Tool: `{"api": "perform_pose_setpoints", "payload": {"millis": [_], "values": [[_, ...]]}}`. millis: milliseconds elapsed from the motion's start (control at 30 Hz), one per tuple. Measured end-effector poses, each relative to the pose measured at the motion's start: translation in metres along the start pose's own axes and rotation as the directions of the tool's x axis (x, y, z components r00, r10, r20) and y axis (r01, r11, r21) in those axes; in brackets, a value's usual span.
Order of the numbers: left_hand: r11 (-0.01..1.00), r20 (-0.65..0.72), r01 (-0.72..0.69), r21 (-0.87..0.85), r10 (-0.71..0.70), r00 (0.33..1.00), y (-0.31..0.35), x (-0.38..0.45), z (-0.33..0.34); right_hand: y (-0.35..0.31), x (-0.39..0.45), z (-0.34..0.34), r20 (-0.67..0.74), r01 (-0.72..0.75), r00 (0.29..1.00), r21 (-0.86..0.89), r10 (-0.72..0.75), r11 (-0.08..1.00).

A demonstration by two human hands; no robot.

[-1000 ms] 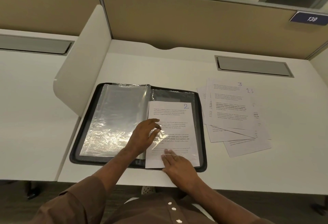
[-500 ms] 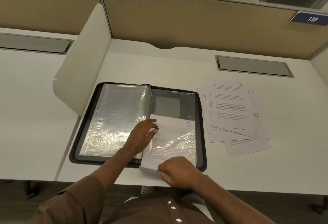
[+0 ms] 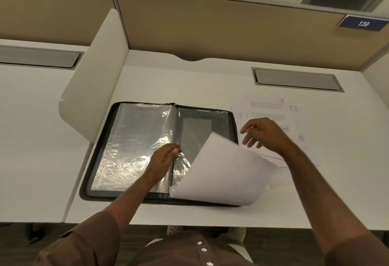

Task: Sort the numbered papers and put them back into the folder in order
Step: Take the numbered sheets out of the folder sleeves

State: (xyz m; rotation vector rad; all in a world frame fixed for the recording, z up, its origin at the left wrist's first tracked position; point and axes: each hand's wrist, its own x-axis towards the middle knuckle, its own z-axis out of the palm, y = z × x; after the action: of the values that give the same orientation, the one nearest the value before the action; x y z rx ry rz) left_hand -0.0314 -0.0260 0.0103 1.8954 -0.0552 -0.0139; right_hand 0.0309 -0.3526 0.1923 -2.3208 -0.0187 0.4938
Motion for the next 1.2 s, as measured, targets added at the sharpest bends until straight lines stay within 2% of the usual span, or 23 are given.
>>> {"api": "perform_pose_setpoints", "payload": {"millis": [67,167,233,300,433,533,633,733,833,933,1000,1067,1133,1200], "values": [[1.0,-0.001,0.014,0.009,-0.014,1.0,-0.004,0.0,0.002,0.009,0.005,-0.014,-0.082,-0.082,0.993,0.012,0.082,0.997],[0.997,0.009,-0.006,0.071,0.006,1.0,-0.01,0.0,0.006,0.01,0.001,-0.006,-0.089,-0.032,0.995,0.017,0.033,0.999],[0.993,0.009,-0.04,0.109,0.039,0.999,-0.008,-0.001,0.009,0.007,-0.007,0.02,0.009,0.045,0.999,-0.018,-0.045,0.999],[0.978,0.002,-0.088,0.189,0.089,0.996,-0.006,-0.003,0.014,0.009,-0.018,0.053,0.178,0.091,0.981,-0.07,-0.077,0.993],[0.899,0.038,-0.208,0.385,0.21,0.977,-0.007,-0.007,0.02,0.019,-0.036,0.105,0.394,0.112,0.919,-0.191,-0.028,0.975],[0.875,0.044,-0.211,0.435,0.213,0.976,-0.008,-0.007,0.019,0.01,-0.051,0.121,0.578,0.139,0.815,-0.136,-0.035,0.981],[0.868,0.046,-0.216,0.446,0.219,0.975,-0.008,-0.006,0.018,-0.006,-0.064,0.122,0.761,0.192,0.648,-0.127,-0.029,0.973],[0.866,0.044,-0.21,0.455,0.213,0.976,-0.011,-0.006,0.018,-0.014,-0.071,0.117,0.862,0.153,0.507,-0.099,0.008,0.983],[0.865,0.031,-0.202,0.459,0.212,0.977,-0.012,-0.006,0.019,-0.018,-0.078,0.112,0.908,0.114,0.418,-0.067,0.013,0.991],[0.862,0.034,-0.206,0.463,0.215,0.976,-0.012,-0.006,0.019,-0.02,-0.08,0.111,0.928,0.061,0.37,-0.065,0.038,0.996],[0.863,0.033,-0.207,0.462,0.216,0.976,-0.013,-0.007,0.018,-0.02,-0.079,0.11,0.933,0.055,0.359,-0.051,0.028,0.997],[0.863,0.037,-0.207,0.461,0.214,0.976,-0.014,-0.007,0.018,-0.023,-0.076,0.11,0.925,0.111,0.379,-0.076,0.029,0.991],[0.862,0.041,-0.209,0.461,0.215,0.976,-0.013,-0.006,0.019,-0.025,-0.074,0.109,0.887,0.2,0.461,-0.138,0.032,0.97],[0.86,0.041,-0.211,0.465,0.217,0.975,-0.012,-0.007,0.018,-0.023,-0.07,0.109,0.817,0.323,0.576,-0.21,-0.016,0.923]]}}
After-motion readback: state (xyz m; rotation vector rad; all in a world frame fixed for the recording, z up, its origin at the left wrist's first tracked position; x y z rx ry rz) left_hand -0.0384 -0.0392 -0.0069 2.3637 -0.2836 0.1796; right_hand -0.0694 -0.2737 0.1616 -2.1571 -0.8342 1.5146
